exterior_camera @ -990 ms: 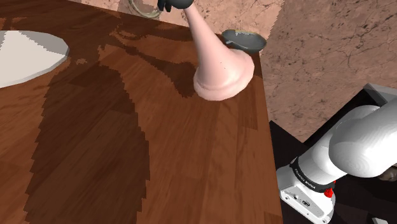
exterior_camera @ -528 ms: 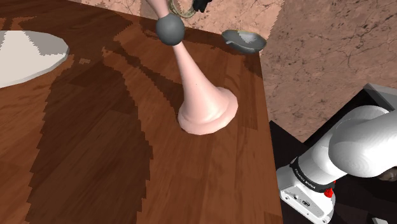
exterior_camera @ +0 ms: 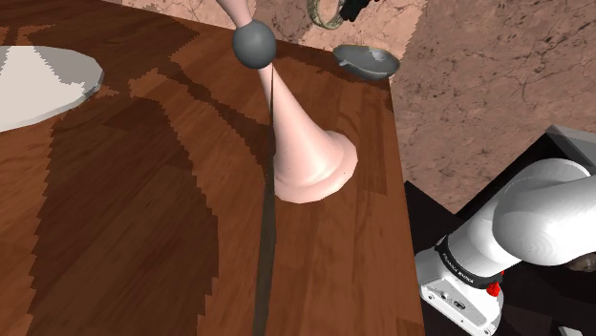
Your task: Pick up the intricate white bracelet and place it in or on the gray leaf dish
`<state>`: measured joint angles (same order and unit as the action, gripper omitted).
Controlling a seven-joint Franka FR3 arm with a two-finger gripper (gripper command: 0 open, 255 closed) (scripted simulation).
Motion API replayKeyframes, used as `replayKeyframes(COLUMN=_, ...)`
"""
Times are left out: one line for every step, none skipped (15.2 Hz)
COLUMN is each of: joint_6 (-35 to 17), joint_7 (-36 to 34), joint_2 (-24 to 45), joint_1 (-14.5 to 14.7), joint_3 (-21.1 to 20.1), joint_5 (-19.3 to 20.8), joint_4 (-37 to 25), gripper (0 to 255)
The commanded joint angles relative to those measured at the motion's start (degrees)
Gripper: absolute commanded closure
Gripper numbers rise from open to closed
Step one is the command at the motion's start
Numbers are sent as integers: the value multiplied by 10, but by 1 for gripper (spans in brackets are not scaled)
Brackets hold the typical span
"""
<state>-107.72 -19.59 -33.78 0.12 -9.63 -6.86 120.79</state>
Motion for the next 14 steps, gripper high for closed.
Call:
replayKeyframes(joint_6=7, joint_7=28, joint_2=-20, joint_1=-4, joint_3=25, joint_5=2, joint_4=16, gripper=255)
replayKeyframes(joint_6=10, joint_7=41, joint_2=-29, joint_1=-6, joint_3=37, joint_5=4, joint_4=22, gripper=255)
replayKeyframes(joint_6=13, joint_7=55, joint_2=-36, joint_1=-8, joint_3=50, joint_5=6, joint_4=28, gripper=255)
replayKeyframes(joint_6=16, joint_7=68, joint_2=-44, joint_1=-11, joint_3=62, joint_5=8, joint_4=34, gripper=255)
replayKeyframes(joint_6=19, joint_7=81, joint_2=-50, joint_1=-14, joint_3=74, joint_5=11, joint_4=39, gripper=255)
replayKeyframes(joint_6=22, joint_7=95, joint_2=-56, joint_1=-16, joint_3=86, joint_5=14, joint_4=43, gripper=255)
replayKeyframes(joint_6=25, joint_7=108, joint_2=-61, joint_1=-20, joint_3=99, joint_5=18, joint_4=46, gripper=255)
replayKeyframes(joint_6=29, joint_7=121, joint_2=-66, joint_1=-23, joint_3=111, joint_5=21, joint_4=49, gripper=255)
replayKeyframes(joint_6=32, joint_7=135, joint_2=-70, joint_1=-26, joint_3=123, joint_5=25, joint_4=51, gripper=255)
replayKeyframes(joint_6=33, joint_7=141, joint_2=-72, joint_1=-27, joint_3=130, joint_5=27, joint_4=52, gripper=255)
replayKeyframes(joint_6=26, joint_7=142, joint_2=-75, joint_1=-27, joint_3=130, joint_5=27, joint_4=62, gripper=255)
replayKeyframes(joint_6=19, joint_7=143, joint_2=-78, joint_1=-27, joint_3=130, joint_5=27, joint_4=71, gripper=255)
replayKeyframes(joint_6=12, joint_7=143, joint_2=-80, joint_1=-28, joint_3=130, joint_5=27, joint_4=81, gripper=255)
replayKeyframes(joint_6=5, joint_7=144, joint_2=-82, joint_1=-28, joint_3=130, joint_5=27, joint_4=90, gripper=255)
